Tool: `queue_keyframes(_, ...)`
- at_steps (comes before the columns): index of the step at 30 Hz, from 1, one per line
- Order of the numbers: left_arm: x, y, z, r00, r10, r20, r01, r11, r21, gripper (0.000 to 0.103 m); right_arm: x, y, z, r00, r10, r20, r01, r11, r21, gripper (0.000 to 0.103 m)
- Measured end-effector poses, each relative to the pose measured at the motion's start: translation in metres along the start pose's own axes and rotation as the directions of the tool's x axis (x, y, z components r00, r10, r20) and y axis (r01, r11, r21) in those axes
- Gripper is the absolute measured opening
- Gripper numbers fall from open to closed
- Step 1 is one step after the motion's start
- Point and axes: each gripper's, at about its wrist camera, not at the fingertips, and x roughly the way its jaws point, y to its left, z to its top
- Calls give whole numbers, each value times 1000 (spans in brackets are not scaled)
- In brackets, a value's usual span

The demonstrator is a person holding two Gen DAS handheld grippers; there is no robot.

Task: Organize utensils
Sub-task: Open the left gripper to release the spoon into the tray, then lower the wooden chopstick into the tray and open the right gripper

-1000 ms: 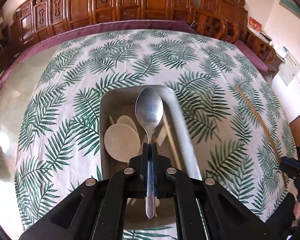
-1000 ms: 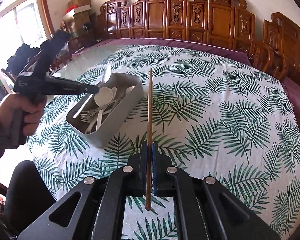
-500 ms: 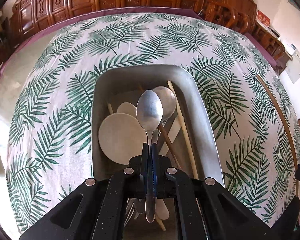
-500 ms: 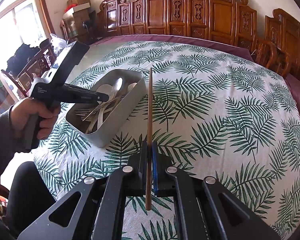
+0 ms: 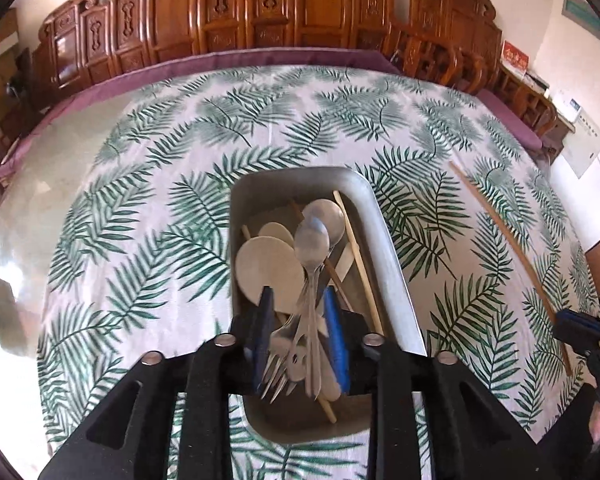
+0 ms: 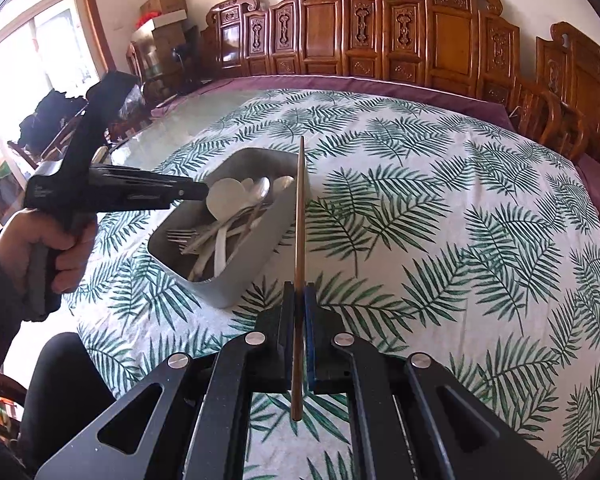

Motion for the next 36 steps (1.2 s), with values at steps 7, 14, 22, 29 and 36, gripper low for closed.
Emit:
queue_keyframes(7, -26, 21, -8, 998, 25, 54, -23, 999, -31, 69, 14, 20, 12, 1000, 21, -2, -21, 1000, -18, 6)
queue_keyframes(14, -45, 41, -13, 987, 100, 126, -96, 995, -42, 93, 32, 36, 23, 999, 45, -13, -45, 999, -19, 6)
queue_keyframes(22, -57, 59, -20, 982, 114, 148, -110, 993, -33, 93, 59, 52, 36, 995, 82, -48, -82, 997, -7, 6)
queue_keyframes(29, -62, 73, -24, 982, 116, 151, -109, 993, -54, 93, 90, 61, 49, 992, 88, -92, -87, 996, 10, 6)
queue_keyframes(36, -68, 79, -27, 981, 113, 155, -105, 993, -56, 93, 121, 64, 61, 986, 86, -144, -80, 996, 50, 6)
